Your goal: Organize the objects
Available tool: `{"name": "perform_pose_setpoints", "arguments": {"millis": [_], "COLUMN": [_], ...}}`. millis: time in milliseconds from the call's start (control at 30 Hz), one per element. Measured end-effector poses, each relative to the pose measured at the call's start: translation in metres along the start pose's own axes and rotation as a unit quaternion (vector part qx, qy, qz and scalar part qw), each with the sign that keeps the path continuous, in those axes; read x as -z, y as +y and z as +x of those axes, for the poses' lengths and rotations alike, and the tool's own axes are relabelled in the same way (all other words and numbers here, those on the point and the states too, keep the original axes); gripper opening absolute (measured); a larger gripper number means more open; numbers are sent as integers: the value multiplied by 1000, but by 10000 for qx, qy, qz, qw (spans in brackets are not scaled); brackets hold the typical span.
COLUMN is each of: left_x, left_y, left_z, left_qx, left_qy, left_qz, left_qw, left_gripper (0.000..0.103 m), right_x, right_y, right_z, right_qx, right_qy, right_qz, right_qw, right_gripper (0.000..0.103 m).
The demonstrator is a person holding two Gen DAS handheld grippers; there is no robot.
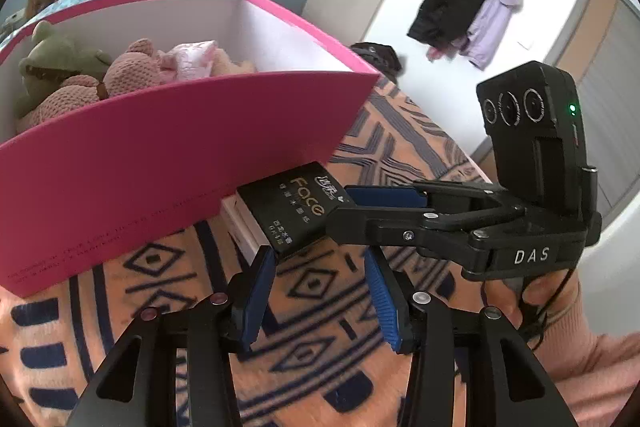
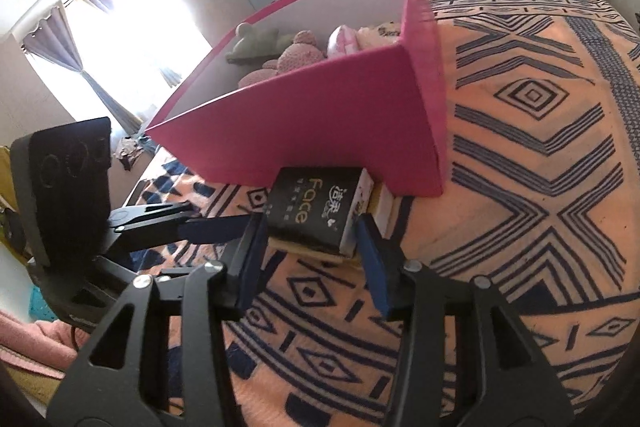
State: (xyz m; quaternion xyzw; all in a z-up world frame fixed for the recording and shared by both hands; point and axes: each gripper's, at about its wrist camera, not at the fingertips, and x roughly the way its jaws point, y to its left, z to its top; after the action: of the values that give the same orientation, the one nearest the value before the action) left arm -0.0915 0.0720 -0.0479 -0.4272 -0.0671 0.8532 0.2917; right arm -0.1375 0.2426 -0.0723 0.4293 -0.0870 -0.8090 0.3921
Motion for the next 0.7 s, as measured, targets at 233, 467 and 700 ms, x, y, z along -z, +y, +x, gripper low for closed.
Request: {"name": "perform_pose_setpoints", "arguments": {"millis": [233, 467, 700], "left_x": [29, 53, 25], "left_y": [-7, -5, 1], "left_z": [-20, -26, -28], "left_qx": [127, 98, -278], "left_qy": [173, 428, 128], "left_qz": [163, 35, -132], "left_qw": [9996, 9990, 9994], "left_gripper": [46, 46, 49], "right_x": [23, 48, 36], "right_y": [21, 35, 20], "right_z": [-9, -4, -18], "right_qx": [-248, -476, -201], "right_qy": [266, 729, 283], "right_qz": [-282, -510, -205], "right_qw": [9989, 9949, 9992], "right_gripper": [49, 49, 49]}}
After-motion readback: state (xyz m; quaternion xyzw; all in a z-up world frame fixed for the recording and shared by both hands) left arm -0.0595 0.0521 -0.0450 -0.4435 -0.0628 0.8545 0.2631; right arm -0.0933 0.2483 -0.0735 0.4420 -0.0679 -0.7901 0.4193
